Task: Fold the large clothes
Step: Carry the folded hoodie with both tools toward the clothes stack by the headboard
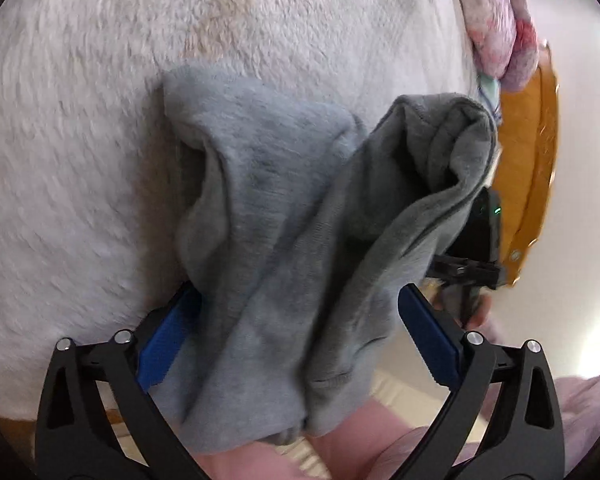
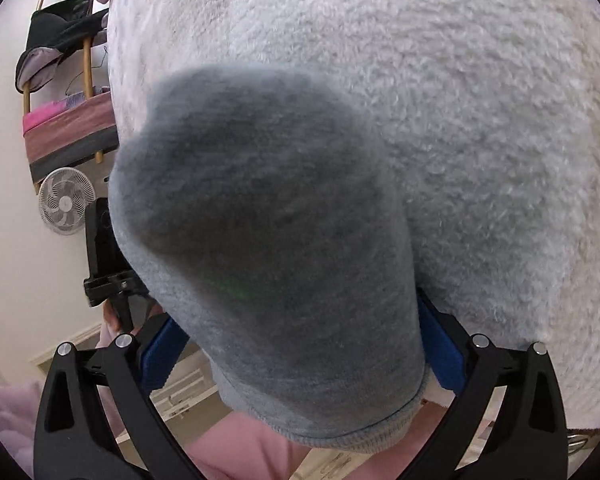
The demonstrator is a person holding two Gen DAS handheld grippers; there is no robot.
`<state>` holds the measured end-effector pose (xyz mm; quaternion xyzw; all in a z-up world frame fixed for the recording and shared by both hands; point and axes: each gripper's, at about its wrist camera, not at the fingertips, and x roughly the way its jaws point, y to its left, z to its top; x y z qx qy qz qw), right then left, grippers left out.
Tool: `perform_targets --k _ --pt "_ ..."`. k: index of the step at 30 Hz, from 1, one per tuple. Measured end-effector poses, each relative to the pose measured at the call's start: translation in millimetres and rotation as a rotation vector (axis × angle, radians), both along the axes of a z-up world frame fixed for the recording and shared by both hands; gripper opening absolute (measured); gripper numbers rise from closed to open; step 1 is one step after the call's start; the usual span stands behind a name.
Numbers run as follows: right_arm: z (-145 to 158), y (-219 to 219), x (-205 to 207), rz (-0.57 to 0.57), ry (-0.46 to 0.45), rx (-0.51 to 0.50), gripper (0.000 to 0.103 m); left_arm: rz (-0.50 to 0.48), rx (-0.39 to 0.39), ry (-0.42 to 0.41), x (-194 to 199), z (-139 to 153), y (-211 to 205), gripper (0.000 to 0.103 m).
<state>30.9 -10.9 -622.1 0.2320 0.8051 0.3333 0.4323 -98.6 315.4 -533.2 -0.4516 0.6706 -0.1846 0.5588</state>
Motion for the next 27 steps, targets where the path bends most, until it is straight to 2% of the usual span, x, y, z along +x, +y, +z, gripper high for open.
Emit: perform_targets --k 2,7,9,12,14,15,16,17,18,20,23,25,27 --pt "-0.3 -4.6 0.4 0.03 -0.003 0.006 0.097 -0.014 0.085 -0.014 -4.6 3.8 5.0 0.098" --pt "-12.8 -7.8 -0.7 -0.028 0.014 0.005 0.097 0.035 0.156 -0.058 -7.2 8.4 -2.7 0.098" --pt "-10.7 -9.0 -3.2 -0.052 -0.001 -0.007 0.097 0.092 0.177 -0.081 -16.3 15.1 -7.2 0.098" --pt "-4.1 -10.9 -10.0 -0.117 -0.048 -0.046 0.097 0.165 0.242 -0.065 -25.0 20.3 -16.0 0.098" --pt "1.7 -8.5 -13.3 -0.141 -0.068 -0.1 0.097 0.178 0.227 -0.034 -23.3 18.5 -20.9 0.098" --pt "2.0 -7.0 -12.8 -0.151 -0.052 -0.12 0.097 0.198 0.165 -0.01 -22.7 16.8 -20.8 0.095" --pt "1.9 -5.9 -12.3 -0.147 -0.039 -0.117 0.097 0.237 0.041 0.012 -22.9 14.7 -21.2 0.065" --pt "0.7 -5.3 -11.0 -0.136 -0.015 -0.097 0.095 0.292 -0.03 0.051 -25.3 14.5 -17.0 0.055" --pt "-0.7 -6.7 -9.1 -0.132 0.023 -0.069 0.093 0.299 -0.057 0.061 -24.3 13.8 -14.2 0.051" --pt "2.5 -3.0 -3.7 -0.133 0.056 -0.051 0.084 0.241 -0.014 0.026 -23.4 26.1 -16.9 0.045" --pt "20.1 -2.1 -6.2 -0.123 0.039 -0.05 0.072 0.23 0.017 0.031 -16.2 44.7 -20.9 0.04" --pt "37.7 -2.7 -9.6 -0.142 0.029 -0.045 0.069 0.221 0.056 0.008 -2.1 62.0 -29.1 0.039" --pt "61.8 -6.6 -13.4 -0.156 0.005 -0.049 0.069 0.222 0.059 -0.018 1.0 85.9 -35.5 0.039"
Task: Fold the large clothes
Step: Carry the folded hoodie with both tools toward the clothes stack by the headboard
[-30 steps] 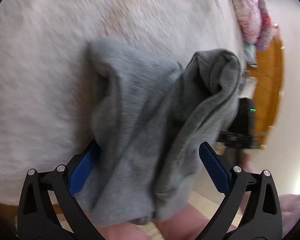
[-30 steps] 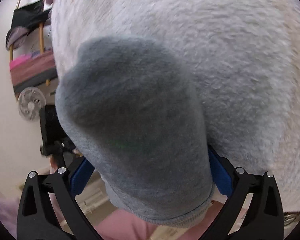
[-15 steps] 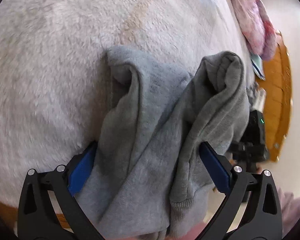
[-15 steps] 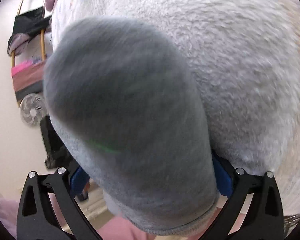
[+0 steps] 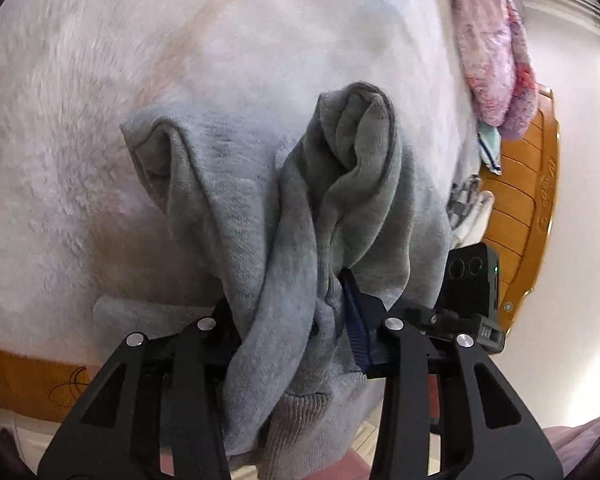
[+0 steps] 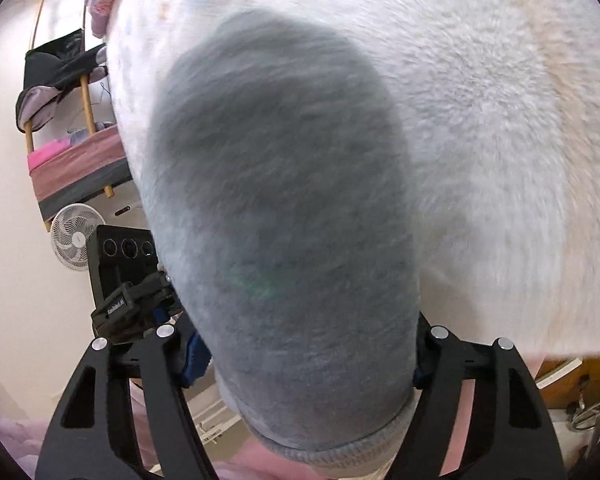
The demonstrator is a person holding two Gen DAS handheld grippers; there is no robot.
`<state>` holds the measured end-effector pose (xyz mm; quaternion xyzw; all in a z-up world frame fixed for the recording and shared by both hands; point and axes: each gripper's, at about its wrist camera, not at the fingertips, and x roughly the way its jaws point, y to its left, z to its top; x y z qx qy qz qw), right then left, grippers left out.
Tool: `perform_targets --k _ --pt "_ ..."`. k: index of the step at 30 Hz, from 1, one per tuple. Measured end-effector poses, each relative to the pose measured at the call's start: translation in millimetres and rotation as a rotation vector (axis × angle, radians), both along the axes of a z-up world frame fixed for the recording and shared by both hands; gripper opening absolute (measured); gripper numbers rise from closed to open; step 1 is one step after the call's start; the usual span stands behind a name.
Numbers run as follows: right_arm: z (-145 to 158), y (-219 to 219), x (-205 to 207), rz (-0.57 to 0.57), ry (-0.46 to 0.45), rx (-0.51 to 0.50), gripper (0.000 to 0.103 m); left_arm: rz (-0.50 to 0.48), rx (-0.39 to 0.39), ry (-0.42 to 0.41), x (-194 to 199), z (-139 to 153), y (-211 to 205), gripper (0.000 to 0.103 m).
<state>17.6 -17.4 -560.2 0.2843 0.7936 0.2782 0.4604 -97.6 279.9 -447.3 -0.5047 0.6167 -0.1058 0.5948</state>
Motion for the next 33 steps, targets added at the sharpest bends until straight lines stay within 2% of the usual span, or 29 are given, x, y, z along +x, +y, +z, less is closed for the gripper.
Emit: perform_targets --k 3,6,11,15,20,24,29,33 --pt "38.5 -9.6 -1.7 -0.049 -0.052 -0.009 0.068 -0.005 0.02 -0.052 3.6 39.7 -2.2 0.039" --pt "99.9 -18.7 -3.4 -0.094 -0.125 -0.035 0.068 -0.02 0.029 -0.09 0.4 84.2 -9.7 0.039" --pt "190.7 -44.3 -10.5 -0.218 -0.254 -0.078 0.068 -0.098 0.047 -0.192 18.7 179.8 -39.7 0.04" --pt "255.5 -80.7 -18.0 -0.317 -0.382 -0.11 0.068 -0.18 0.046 -0.287 35.0 233.5 -73.2 0.04" --pt "286.6 -152.5 -34.4 -0.421 -0.474 -0.091 0.068 -0.264 0.092 -0.393 61.7 286.7 -149.4 0.041" --pt "296.3 -212.6 -40.7 -0.474 -0.509 -0.074 0.068 -0.291 0.107 -0.432 73.0 300.4 -225.2 0.041" --pt "303.2 -295.2 -36.1 -0.484 -0.521 -0.114 0.068 -0.287 0.131 -0.425 59.6 295.1 -315.8 0.043" --pt "310.2 -371.8 -37.4 -0.505 -0.547 -0.173 0.068 -0.285 0.081 -0.398 58.1 285.0 -399.1 0.043"
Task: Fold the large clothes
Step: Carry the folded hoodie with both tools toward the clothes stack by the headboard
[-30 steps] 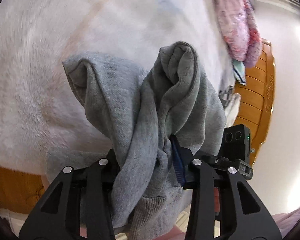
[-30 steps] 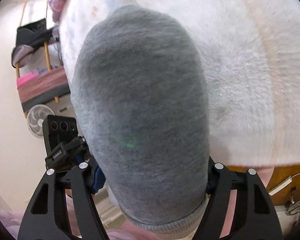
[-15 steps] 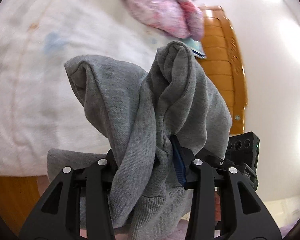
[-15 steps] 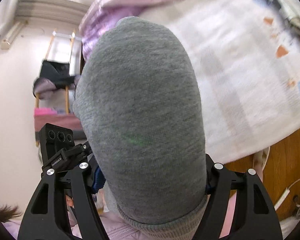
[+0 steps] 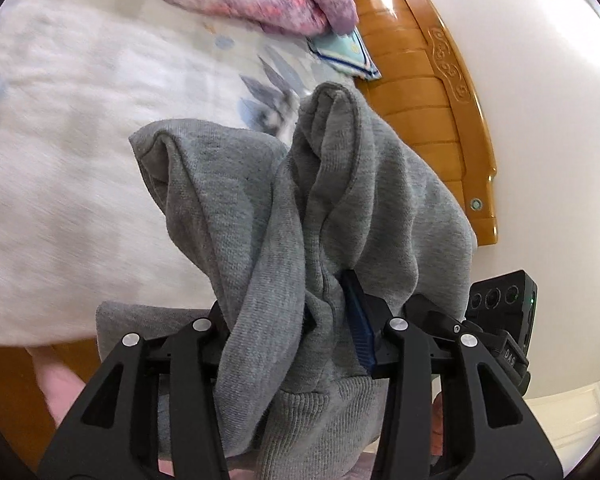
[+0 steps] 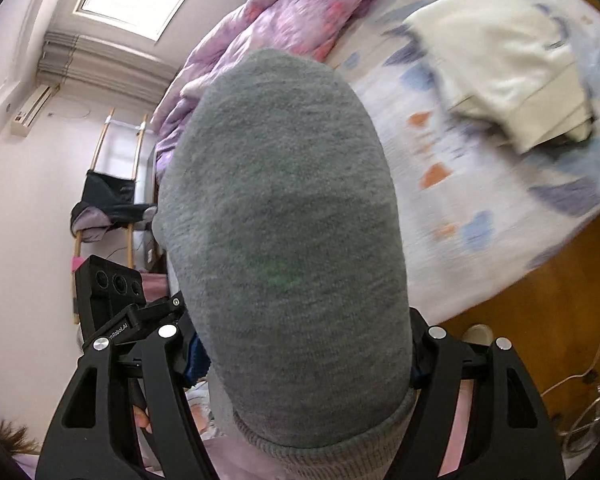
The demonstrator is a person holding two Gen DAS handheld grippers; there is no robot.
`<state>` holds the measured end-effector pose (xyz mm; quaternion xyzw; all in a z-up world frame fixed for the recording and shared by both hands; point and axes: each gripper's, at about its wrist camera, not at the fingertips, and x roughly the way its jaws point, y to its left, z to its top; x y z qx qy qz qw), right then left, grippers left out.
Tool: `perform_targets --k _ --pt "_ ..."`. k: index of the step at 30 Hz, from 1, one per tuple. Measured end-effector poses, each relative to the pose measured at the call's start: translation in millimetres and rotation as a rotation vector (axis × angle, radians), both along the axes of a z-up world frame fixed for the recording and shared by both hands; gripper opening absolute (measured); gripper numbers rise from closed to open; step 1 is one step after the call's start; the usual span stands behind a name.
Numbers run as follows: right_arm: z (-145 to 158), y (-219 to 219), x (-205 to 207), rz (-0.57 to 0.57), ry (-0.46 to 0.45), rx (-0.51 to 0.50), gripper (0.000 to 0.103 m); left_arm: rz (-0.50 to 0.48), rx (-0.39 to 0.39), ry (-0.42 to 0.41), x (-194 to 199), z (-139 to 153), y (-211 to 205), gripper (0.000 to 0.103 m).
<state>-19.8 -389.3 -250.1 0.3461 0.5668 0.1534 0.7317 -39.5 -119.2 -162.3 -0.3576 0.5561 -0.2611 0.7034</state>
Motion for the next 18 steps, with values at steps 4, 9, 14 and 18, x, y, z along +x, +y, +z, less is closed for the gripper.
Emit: perform_targets --k 4,9,14,18 --pt "4.3 -51.3 -3.4 -0.053 0.007 -0.035 0.068 -0.071 -0.013 0.041 19.1 -9.1 -79.4 0.043" --pt "1.2 -127.1 5.5 -0.165 0.037 -0.007 0.068 -0.214 0.058 0.028 57.9 -0.6 -170.9 0.043" --pt "8.3 -187.9 48.9 -0.203 0.024 -0.021 0.068 -0.253 0.057 0.002 107.0 1.3 -241.3 0.043" --pt "12.7 -225.8 102.2 -0.135 -0.011 -0.09 0.068 -0.211 0.054 0.033 164.2 -10.3 -272.5 0.044"
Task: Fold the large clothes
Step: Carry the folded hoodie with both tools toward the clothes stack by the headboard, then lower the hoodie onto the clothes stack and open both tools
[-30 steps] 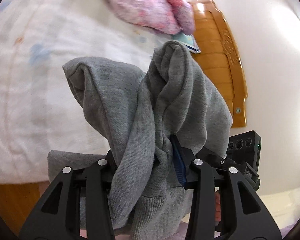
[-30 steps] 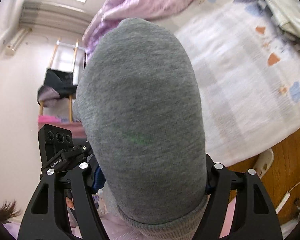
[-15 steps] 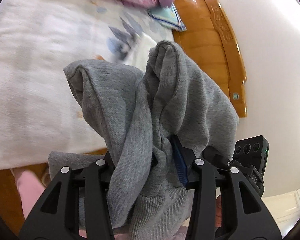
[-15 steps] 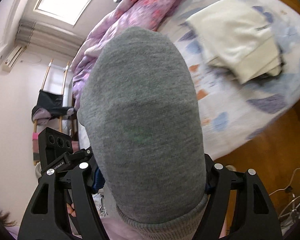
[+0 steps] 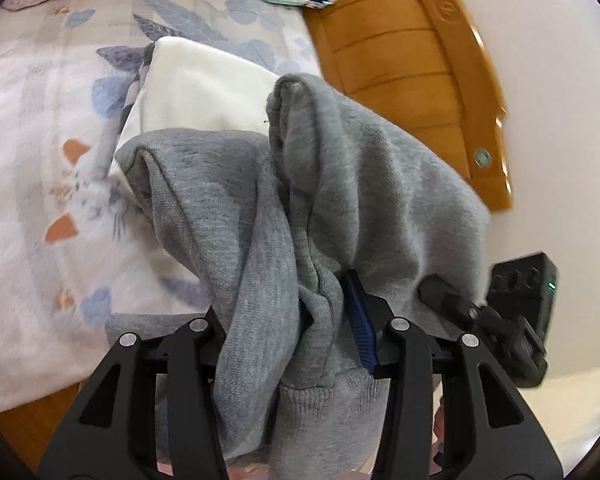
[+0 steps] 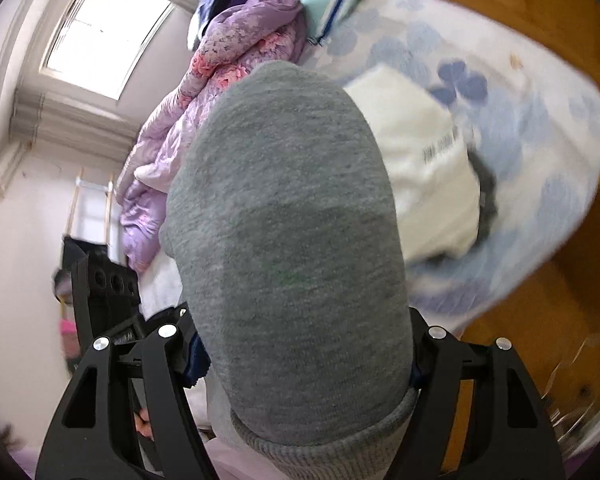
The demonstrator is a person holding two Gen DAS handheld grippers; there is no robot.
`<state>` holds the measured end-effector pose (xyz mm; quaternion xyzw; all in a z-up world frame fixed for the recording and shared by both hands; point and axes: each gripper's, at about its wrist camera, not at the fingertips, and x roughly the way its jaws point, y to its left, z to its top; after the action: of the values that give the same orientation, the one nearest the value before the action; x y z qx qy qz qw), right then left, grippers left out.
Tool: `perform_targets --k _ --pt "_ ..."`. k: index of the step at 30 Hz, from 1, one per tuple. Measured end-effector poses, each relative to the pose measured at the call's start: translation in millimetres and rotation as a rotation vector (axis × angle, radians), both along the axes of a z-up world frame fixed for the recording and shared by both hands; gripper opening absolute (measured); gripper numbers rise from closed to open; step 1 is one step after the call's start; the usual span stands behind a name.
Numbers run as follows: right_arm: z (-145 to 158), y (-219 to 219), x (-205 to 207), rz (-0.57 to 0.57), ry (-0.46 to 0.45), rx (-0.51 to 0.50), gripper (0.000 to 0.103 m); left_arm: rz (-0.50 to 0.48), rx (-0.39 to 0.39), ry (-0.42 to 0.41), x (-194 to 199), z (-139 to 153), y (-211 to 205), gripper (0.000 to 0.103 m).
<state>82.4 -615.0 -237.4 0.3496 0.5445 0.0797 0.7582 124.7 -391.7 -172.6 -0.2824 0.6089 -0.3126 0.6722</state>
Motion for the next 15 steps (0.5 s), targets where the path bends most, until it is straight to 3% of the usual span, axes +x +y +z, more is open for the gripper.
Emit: perform_targets --k 5,10,11,13,15 --pt "1.4 -15.4 89.6 0.146 -0.012 -0.073 0.068 0.069 0.088 -0.003 71.0 2.0 -27.5 0.045" --pt "-40.2 -37.7 169.8 0.178 0.062 0.0 0.068 0.149 0.174 0.018 127.9 -11.2 -35.5 0.048" --pt "-50.0 -38.9 183.8 0.19 0.084 0.0 0.082 0.146 0.207 0.016 136.2 -17.0 -37.8 0.056" --pt "-83.3 -45.3 215.1 0.211 0.08 -0.06 0.095 0.04 0.403 0.031 164.3 -51.4 -54.0 0.065" --pt "-118.0 -52.5 236.6 0.188 0.156 -0.253 0.095 0.032 0.624 0.104 173.6 -83.7 -55.7 0.065"
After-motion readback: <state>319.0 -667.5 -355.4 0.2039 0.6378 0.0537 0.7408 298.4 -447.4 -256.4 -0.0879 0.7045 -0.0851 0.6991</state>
